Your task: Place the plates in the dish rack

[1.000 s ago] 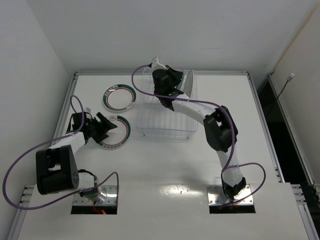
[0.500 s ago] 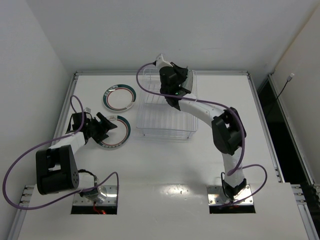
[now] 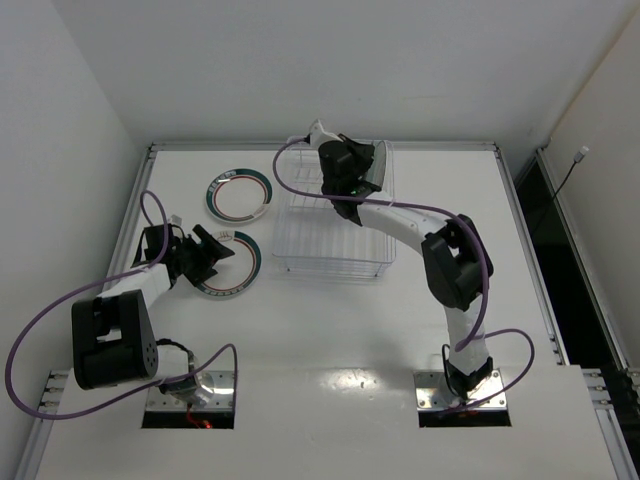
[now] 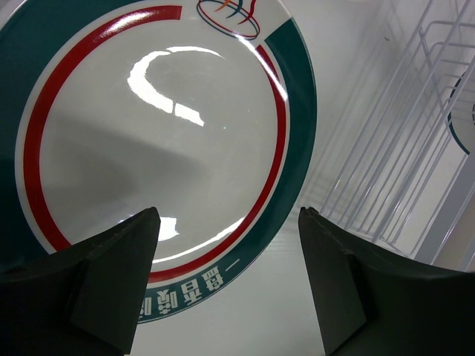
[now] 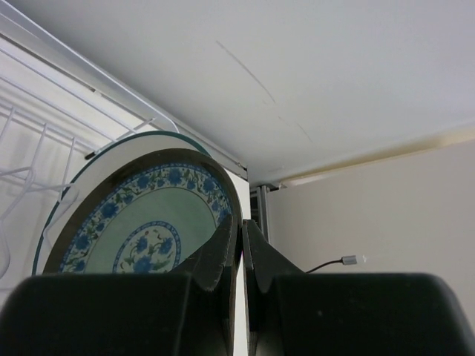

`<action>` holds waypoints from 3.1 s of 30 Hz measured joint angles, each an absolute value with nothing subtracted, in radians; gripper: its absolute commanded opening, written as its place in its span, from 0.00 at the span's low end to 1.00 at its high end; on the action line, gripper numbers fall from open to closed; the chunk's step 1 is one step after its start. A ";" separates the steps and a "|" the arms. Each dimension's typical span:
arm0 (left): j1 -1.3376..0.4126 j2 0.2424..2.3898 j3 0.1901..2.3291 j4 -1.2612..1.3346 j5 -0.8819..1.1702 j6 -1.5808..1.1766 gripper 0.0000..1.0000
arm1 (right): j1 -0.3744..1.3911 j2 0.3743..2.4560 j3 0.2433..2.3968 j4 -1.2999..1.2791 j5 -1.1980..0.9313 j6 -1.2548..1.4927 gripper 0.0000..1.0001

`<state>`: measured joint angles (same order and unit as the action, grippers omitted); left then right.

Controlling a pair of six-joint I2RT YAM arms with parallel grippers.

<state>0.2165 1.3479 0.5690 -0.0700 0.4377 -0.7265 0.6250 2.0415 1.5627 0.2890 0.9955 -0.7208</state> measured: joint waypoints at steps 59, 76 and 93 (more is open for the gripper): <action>0.216 1.348 0.569 -0.070 0.438 -0.727 0.73 | 0.604 2.008 1.451 0.389 0.952 -0.865 0.00; 0.216 1.348 0.569 -0.070 0.438 -0.727 0.73 | 0.611 2.146 1.470 0.364 0.967 -0.805 0.01; 0.216 1.325 0.581 -0.121 0.384 -0.717 0.73 | 0.689 2.152 1.745 -0.145 1.047 -0.362 0.62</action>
<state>0.2165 1.3251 0.5812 -0.1211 0.3843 -0.7166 0.6888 2.1517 1.7451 -0.1448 1.0473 -0.3618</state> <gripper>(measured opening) 0.726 0.582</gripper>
